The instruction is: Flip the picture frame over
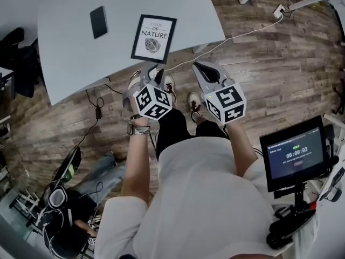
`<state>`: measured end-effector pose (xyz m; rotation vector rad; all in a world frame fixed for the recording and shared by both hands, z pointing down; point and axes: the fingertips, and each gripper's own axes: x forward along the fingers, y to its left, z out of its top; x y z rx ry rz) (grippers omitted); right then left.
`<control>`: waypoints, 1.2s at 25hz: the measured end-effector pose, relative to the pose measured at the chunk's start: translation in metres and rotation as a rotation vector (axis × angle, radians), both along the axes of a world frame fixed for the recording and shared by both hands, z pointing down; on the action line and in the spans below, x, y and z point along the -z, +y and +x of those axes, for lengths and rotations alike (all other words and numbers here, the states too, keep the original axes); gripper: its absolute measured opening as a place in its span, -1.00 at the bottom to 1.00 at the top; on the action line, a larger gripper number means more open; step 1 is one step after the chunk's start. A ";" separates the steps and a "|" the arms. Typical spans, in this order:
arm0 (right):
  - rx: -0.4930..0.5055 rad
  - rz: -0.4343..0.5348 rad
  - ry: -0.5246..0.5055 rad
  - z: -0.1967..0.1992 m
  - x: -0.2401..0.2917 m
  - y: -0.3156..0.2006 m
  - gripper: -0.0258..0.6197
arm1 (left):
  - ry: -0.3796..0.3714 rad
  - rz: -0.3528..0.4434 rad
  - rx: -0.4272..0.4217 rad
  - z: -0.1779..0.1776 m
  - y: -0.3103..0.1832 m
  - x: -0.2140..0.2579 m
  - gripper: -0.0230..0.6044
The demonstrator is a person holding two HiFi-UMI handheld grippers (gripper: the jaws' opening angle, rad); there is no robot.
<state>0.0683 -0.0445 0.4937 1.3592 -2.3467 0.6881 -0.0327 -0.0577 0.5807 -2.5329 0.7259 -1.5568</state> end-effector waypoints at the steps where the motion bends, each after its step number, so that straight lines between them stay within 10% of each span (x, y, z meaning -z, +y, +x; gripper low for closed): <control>1: -0.004 -0.010 0.003 -0.001 -0.007 -0.003 -0.92 | -0.006 -0.007 -0.016 0.001 -0.002 -0.008 -0.57; 17: -0.060 -0.111 0.020 0.011 -0.054 -0.001 -0.92 | -0.238 0.147 -0.214 0.007 -0.018 -0.058 -0.41; 30: -0.059 -0.142 0.021 0.008 -0.064 0.009 -0.92 | -0.253 0.344 -0.244 0.012 -0.021 -0.062 -0.33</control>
